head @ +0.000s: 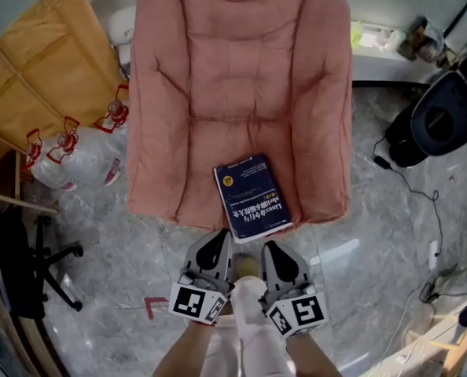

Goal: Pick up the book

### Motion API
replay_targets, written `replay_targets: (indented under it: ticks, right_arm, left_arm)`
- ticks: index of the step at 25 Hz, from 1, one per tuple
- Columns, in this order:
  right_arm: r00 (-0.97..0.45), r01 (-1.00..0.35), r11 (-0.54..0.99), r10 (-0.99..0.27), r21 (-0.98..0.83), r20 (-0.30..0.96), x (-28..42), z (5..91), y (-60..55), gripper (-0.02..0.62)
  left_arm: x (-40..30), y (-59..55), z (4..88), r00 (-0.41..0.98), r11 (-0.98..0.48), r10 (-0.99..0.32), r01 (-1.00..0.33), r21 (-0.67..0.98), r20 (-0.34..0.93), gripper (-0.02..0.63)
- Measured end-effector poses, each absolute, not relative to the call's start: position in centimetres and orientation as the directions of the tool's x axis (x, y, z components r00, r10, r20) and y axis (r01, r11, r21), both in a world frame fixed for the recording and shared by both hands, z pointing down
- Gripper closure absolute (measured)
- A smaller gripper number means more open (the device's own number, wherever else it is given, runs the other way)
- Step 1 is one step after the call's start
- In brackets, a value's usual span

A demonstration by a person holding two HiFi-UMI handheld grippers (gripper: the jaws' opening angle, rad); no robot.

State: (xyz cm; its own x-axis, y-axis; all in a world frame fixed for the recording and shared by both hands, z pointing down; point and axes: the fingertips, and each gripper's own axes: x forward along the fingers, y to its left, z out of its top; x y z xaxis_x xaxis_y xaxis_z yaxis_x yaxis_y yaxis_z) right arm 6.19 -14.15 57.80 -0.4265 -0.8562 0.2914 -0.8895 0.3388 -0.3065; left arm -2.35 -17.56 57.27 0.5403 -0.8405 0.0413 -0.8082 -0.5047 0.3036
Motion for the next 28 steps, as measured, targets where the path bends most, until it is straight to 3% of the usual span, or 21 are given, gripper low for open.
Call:
replay_targets:
  ticks: [10,14,28]
  right_arm:
    - [-0.408,-0.89,0.274,-0.835,-0.363,0.369,6.0,64.6,-14.7,0.572]
    - [-0.385,-0.894,0.226,-0.83,-0.388,0.404,5.8,67.3,-14.8,0.503]
    - [-0.318,-0.859,0.028,-0.811,-0.511,0.49,6.9,74.5,-14.9,0.405]
  left_arm:
    - [-2.1,-17.3,63.2,0.534,-0.486,-0.842,-0.809,0.33,0.071,0.597]
    - [-1.9,-17.2,64.9,0.539,-0.488,-0.838,-0.807,0.332,0.08,0.597]
    - [-1.3,-17.6,69.7,0.538,-0.477,-0.836,-0.81,0.342,0.109,0.597]
